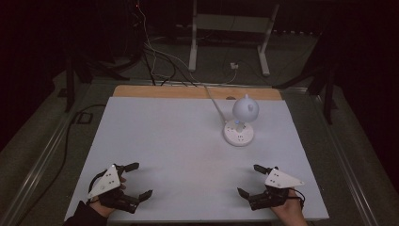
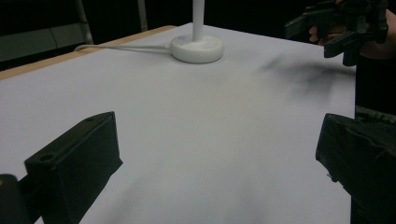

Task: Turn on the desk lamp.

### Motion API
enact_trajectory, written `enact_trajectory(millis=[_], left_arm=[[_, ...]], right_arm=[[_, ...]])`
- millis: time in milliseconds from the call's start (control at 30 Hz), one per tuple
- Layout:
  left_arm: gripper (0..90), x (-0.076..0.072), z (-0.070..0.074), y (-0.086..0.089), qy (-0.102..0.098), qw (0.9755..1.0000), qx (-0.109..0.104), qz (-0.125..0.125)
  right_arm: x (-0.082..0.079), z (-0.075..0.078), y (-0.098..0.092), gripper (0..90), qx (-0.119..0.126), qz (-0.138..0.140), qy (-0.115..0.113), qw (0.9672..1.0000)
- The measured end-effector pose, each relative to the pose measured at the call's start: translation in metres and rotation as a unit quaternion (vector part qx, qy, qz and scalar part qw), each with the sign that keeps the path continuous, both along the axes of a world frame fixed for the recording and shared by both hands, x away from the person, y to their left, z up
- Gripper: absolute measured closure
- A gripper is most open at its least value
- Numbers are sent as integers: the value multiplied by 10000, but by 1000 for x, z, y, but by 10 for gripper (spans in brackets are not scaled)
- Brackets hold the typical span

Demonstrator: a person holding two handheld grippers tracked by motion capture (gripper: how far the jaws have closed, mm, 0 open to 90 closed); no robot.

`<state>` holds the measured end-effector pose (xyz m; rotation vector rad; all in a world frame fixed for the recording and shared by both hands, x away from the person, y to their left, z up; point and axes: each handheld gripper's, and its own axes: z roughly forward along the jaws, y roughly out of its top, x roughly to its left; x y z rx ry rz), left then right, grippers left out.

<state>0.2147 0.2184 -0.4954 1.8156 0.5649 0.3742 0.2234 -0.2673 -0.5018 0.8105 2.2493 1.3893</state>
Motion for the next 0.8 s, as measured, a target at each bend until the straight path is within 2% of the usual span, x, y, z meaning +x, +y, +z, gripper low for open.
enact_trajectory(millis=[100, 233, 467, 567, 800], left_arm=[[4, 0, 0, 0, -4, 10000, -5, 1], [4, 0, 0, 0, -11, 10000, -7, -10], [4, 0, 0, 0, -11, 10000, -1, -11], [4, 0, 0, -1, 11, 10000, 6, -18], [4, 0, 0, -1, -4, 10000, 19, -35]], right_arm=[[0, 1, 2, 0, -40, 24, -8, 10000], [-1, 4, 4, 0, 62, 88, 37, 9999], [-1, 8, 6, 0, 91, 100, 11, 9999], [0, 12, 5, 0, 256, 74, 84, 9996], [1, 18, 7, 0, 207, 40, 40, 9998]])
